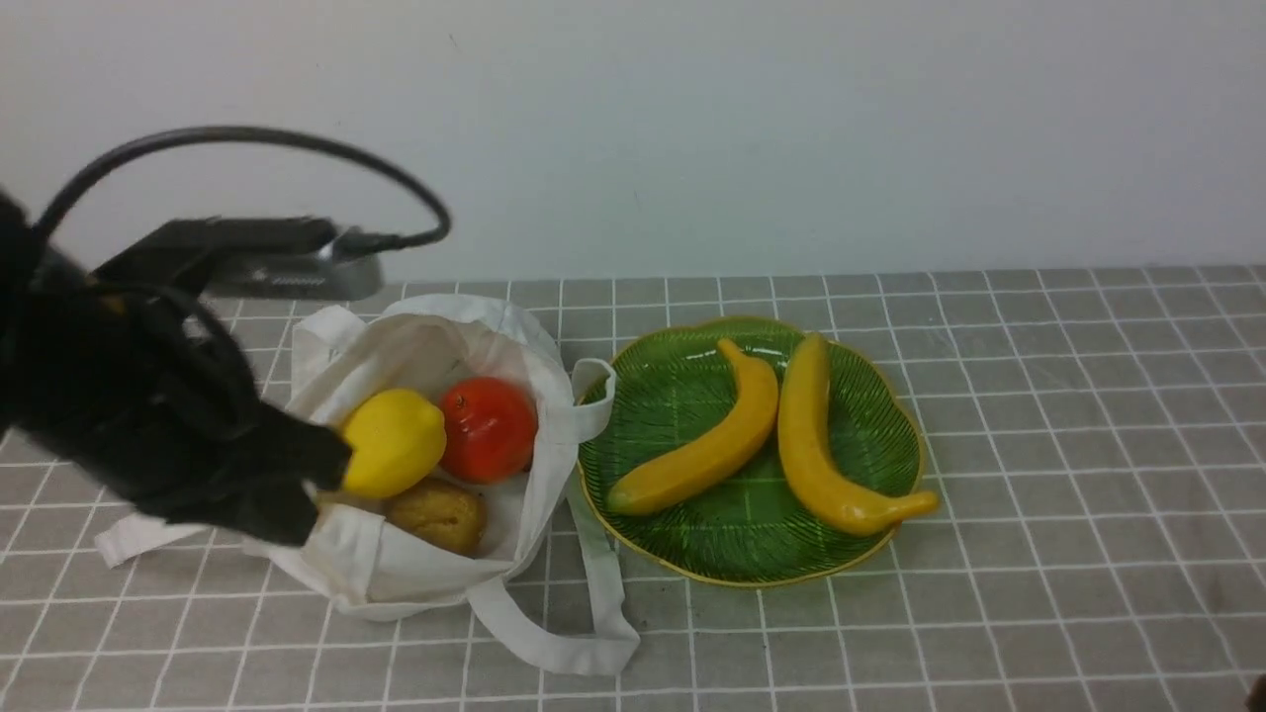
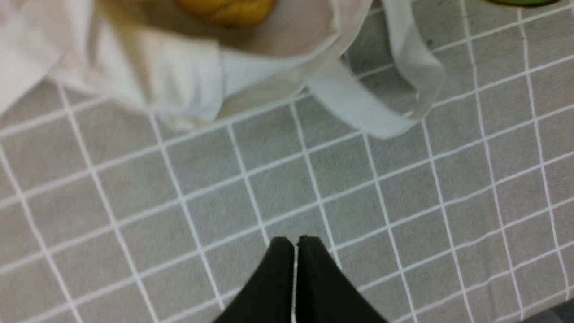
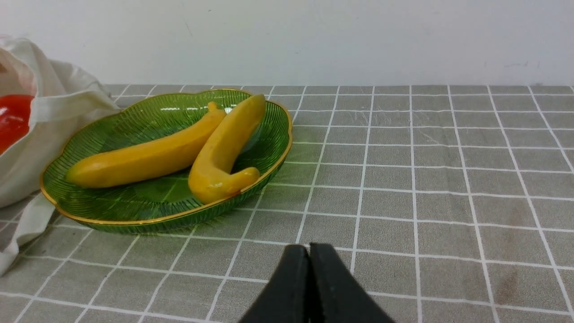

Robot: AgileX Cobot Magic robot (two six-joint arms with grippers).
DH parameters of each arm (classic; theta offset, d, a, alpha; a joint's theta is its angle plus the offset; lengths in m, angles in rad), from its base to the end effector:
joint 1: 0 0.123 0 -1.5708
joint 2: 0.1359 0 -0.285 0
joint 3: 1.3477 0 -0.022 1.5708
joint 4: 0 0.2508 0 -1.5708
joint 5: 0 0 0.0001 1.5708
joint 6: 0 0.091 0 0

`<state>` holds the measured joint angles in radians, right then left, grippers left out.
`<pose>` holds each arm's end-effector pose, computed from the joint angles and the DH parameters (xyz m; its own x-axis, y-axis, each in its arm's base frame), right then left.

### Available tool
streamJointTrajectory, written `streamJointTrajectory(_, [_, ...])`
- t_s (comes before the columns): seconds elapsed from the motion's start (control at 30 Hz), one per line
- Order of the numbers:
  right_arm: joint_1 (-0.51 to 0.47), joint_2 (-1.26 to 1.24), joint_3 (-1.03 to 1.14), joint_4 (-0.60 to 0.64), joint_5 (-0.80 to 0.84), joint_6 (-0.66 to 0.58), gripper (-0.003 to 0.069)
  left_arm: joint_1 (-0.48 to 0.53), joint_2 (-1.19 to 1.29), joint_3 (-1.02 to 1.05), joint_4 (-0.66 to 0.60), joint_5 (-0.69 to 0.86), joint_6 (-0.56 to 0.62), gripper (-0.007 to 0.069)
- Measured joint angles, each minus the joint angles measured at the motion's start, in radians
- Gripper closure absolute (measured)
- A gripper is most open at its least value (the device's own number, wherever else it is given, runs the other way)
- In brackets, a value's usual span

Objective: Take the fruit out of the bag on the grey coffee tablecloth and place them on the plate.
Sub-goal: 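Reach into the bag and grasp the lemon with the left gripper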

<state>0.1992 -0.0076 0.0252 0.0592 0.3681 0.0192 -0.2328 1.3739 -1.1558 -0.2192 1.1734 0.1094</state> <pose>0.0515 0.0124 0.1721 -0.3031 0.0147 -0.9528 -0.1958 0.9776 0.0773 0.2471 -0.0773 0.3107 -0.9296 0.2440 -0.2762 0.3009 0.9352 -0.1866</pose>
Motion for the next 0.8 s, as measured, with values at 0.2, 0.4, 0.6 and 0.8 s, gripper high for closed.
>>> streamJointTrajectory(0.2, [0.000,0.000,0.000,0.000,0.000,0.000,0.0674,-0.144,0.171,-0.144,0.192,-0.038,-0.122,0.0566])
streamJointTrajectory(0.4, [0.000,0.000,0.000,0.000,0.000,0.000,0.0674,-0.213,0.281,-0.176,0.455,-0.080,-0.231,0.0336])
streamJointTrajectory(0.6, [0.000,0.000,0.000,0.000,0.000,0.000,0.0674,-0.214,0.348,-0.181,0.582,-0.153,-0.256,0.0086])
streamJointTrajectory(0.8, [0.000,0.000,0.000,0.000,0.000,0.000,0.0674,-0.215,0.401,-0.181,0.589,-0.165,-0.256,0.0012])
